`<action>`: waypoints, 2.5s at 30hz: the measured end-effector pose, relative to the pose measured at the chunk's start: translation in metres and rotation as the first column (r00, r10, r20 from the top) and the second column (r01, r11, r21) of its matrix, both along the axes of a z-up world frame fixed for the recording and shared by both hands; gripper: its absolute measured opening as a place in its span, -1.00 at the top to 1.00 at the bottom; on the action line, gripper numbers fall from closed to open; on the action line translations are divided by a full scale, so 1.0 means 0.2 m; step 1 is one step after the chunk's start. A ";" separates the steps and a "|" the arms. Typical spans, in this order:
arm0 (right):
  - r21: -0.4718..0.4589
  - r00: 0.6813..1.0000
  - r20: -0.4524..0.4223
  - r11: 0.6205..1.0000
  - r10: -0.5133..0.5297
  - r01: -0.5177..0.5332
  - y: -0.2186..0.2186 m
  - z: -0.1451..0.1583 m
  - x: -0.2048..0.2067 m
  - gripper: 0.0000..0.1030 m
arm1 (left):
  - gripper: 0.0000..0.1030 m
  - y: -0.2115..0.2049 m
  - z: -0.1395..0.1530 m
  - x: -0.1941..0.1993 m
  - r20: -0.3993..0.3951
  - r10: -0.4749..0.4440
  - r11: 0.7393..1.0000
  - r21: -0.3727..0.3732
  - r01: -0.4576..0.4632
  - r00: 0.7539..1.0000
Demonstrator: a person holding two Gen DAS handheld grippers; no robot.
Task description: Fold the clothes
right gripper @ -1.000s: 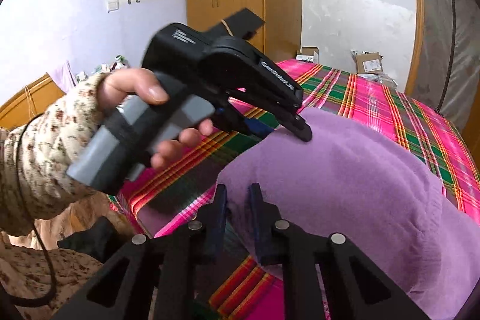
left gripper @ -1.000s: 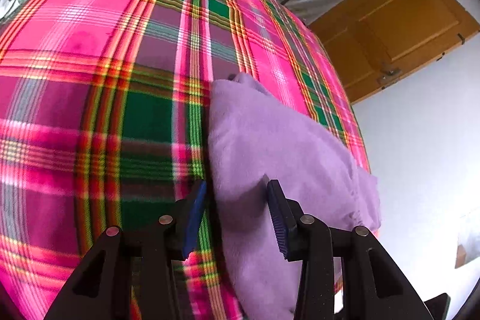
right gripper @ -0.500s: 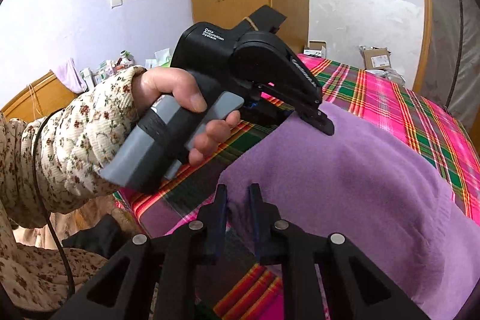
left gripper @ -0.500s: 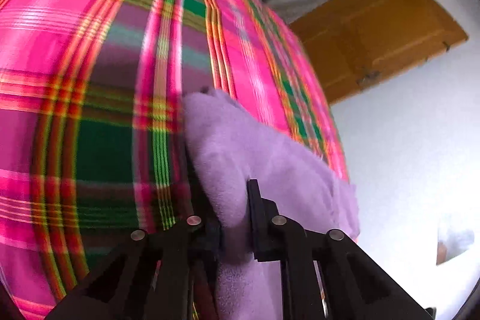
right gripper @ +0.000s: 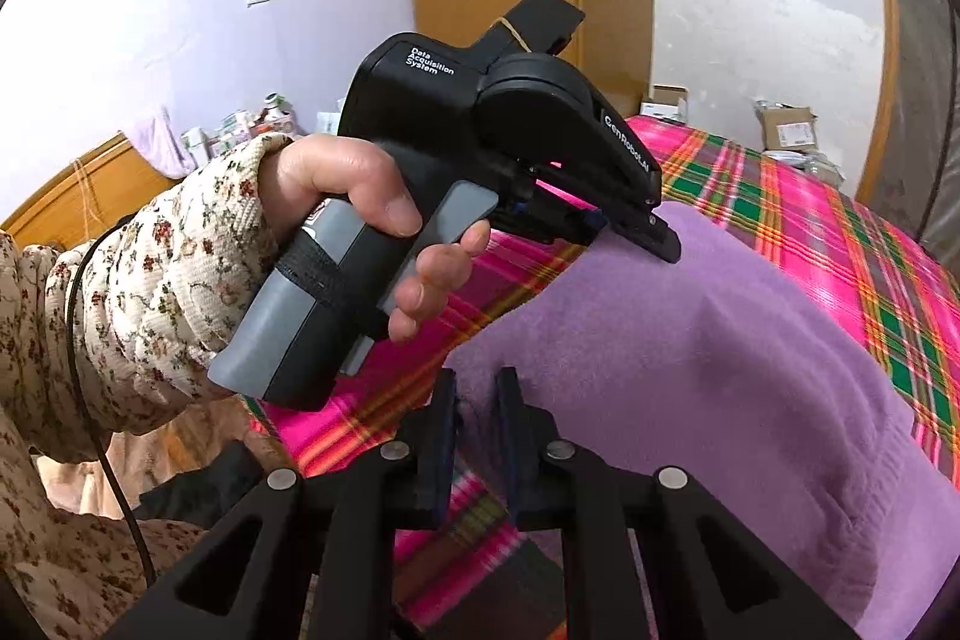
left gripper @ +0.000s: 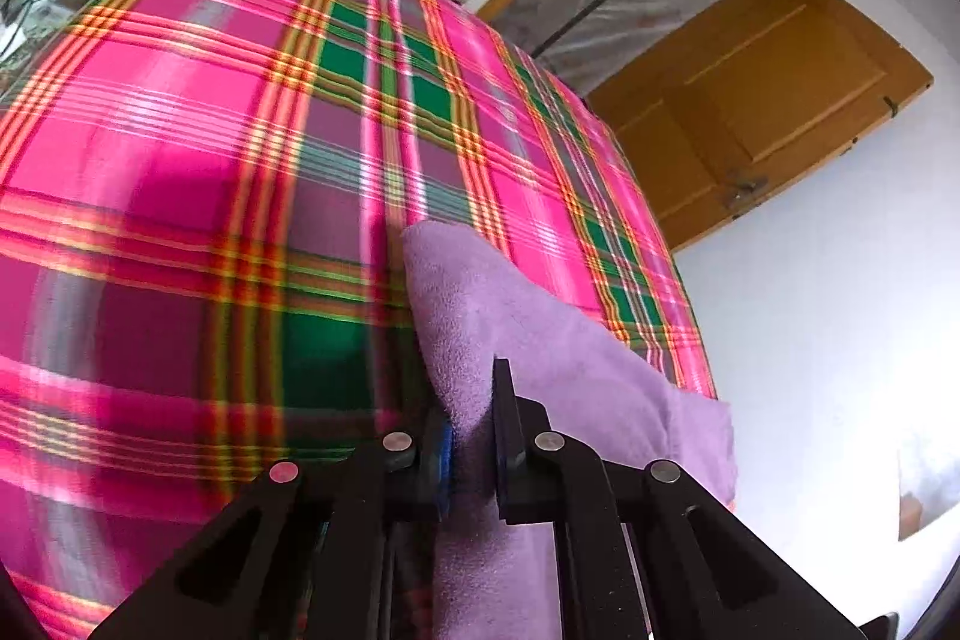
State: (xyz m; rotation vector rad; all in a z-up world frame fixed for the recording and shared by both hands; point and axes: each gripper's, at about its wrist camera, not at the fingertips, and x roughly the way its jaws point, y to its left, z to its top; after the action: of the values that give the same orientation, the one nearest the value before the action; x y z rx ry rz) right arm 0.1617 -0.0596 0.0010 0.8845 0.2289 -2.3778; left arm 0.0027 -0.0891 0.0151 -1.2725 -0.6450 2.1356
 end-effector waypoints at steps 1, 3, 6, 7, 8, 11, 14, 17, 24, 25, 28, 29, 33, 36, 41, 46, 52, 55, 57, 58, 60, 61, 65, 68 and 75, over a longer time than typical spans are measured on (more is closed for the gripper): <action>-0.001 1.000 -0.001 1.000 0.012 -0.012 -0.02 0.00 0.00 0.74 | 0.80 -0.02 0.00 0.00 -0.003 0.005 1.000 -0.006 -0.005 1.000; 0.001 0.999 -0.002 0.999 0.043 -0.043 -0.06 0.01 -0.01 0.74 | 0.80 -0.07 0.00 0.01 -0.006 0.017 1.000 -0.018 -0.017 1.000; -0.012 0.996 0.017 0.996 0.091 -0.091 -0.13 0.00 -0.02 0.74 | 0.80 -0.16 0.00 0.02 -0.013 0.038 0.998 -0.040 -0.038 0.999; -0.016 0.994 0.022 0.994 0.107 -0.107 -0.15 0.00 -0.02 0.74 | 0.80 -0.19 -0.01 0.03 -0.015 0.046 0.998 -0.049 -0.047 0.999; -0.021 0.992 0.026 0.992 0.122 -0.121 -0.17 0.00 -0.03 0.74 | 0.80 -0.22 0.00 0.04 -0.018 0.054 0.997 -0.055 -0.055 0.998; -0.019 0.985 0.026 0.985 0.170 -0.169 -0.25 0.00 -0.02 0.74 | 0.80 -0.30 0.00 0.08 -0.026 0.080 0.994 -0.071 -0.082 0.996; -0.016 0.978 0.020 0.978 0.207 -0.207 -0.32 0.00 0.00 0.74 | 0.80 -0.38 -0.01 0.11 -0.026 0.117 0.989 -0.089 -0.119 0.993; -0.021 0.972 0.022 0.972 0.235 -0.235 -0.38 -0.01 -0.01 0.74 | 0.80 -0.47 -0.01 0.13 -0.024 0.148 0.984 -0.100 -0.150 0.989; -0.015 0.969 0.080 0.973 0.232 -0.232 -0.44 -0.06 -0.07 0.72 | 0.80 -0.53 -0.04 0.14 -0.015 0.184 0.976 -0.119 -0.185 0.983; -0.020 0.970 0.090 0.974 0.227 -0.226 -0.43 -0.06 -0.08 0.71 | 0.79 -0.52 -0.05 0.14 -0.013 0.185 0.975 -0.125 -0.185 0.983; -0.020 0.972 0.099 0.977 0.213 -0.212 -0.42 -0.06 -0.07 0.68 | 0.76 -0.52 -0.07 0.15 0.001 0.193 0.972 -0.134 -0.191 0.981; -0.017 0.974 0.095 0.979 0.205 -0.204 -0.42 -0.05 -0.07 0.65 | 0.72 -0.52 -0.07 0.15 0.002 0.194 0.971 -0.140 -0.192 0.981; -0.016 0.983 0.070 0.986 0.168 -0.167 -0.38 -0.02 -0.04 0.47 | 0.62 -0.49 -0.02 0.17 -0.024 0.203 0.950 -0.238 -0.203 0.979; -0.030 0.992 0.034 0.992 0.121 -0.120 -0.30 0.04 -0.02 0.47 | 0.58 -0.49 0.01 0.21 -0.036 0.223 0.936 -0.272 -0.225 0.974; -0.039 0.999 -0.010 0.998 -0.040 0.040 -0.05 0.11 -0.04 0.46 | 0.58 -0.52 0.07 0.28 -0.081 0.277 0.916 -0.278 -0.289 0.957; 0.032 0.963 0.012 0.963 -0.269 0.268 0.29 0.02 -0.06 0.46 | 0.59 -0.53 0.16 0.40 -0.157 0.338 0.887 -0.278 -0.370 0.928; 0.084 0.852 0.064 0.854 -0.519 0.513 0.73 -0.12 -0.02 0.46 | 0.53 -0.41 0.23 0.48 -0.190 0.322 0.908 -0.215 -0.359 0.927; 0.083 0.792 0.057 0.793 -0.608 0.603 0.92 -0.15 0.04 0.46 | 0.53 -0.28 0.23 0.48 -0.170 0.257 0.938 -0.194 -0.288 0.951; 0.066 0.765 0.055 0.766 -0.642 0.639 1.01 -0.16 0.08 0.46 | 0.53 -0.19 0.22 0.47 -0.165 0.211 0.951 -0.193 -0.241 0.964; 0.064 0.749 0.052 0.751 -0.660 0.657 1.06 -0.16 0.09 0.46 | 0.53 -0.14 0.22 0.46 -0.164 0.185 0.956 -0.197 -0.216 0.969; 0.056 0.728 0.044 0.729 -0.684 0.682 1.13 -0.16 0.12 0.46 | 0.53 -0.02 0.20 0.46 -0.157 0.127 0.966 -0.206 -0.158 0.979; 0.049 0.723 0.041 0.724 -0.690 0.688 1.16 -0.17 0.12 0.49 | 0.53 0.04 0.19 0.45 -0.157 0.097 0.970 -0.208 -0.129 0.983; 0.084 0.681 -0.015 0.677 -0.733 0.731 1.25 -0.16 0.17 0.49 | 0.53 0.24 0.17 0.44 -0.157 -0.003 0.977 -0.210 -0.031 0.988; 0.067 0.673 -0.015 0.671 -0.739 0.739 1.34 -0.16 0.20 0.43 | 0.53 0.35 0.14 0.42 -0.144 -0.047 0.976 -0.215 0.015 0.988; 0.096 0.547 -0.051 0.541 -0.836 0.836 1.60 -0.14 0.28 0.43 | 0.53 0.56 0.08 0.38 -0.107 -0.126 0.967 -0.235 0.098 0.986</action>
State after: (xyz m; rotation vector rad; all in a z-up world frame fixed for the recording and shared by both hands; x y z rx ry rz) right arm 0.2172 0.2609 -0.0274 1.2477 -0.1223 -3.2848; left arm 0.0781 0.0238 0.0315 -1.2527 -0.2742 2.2204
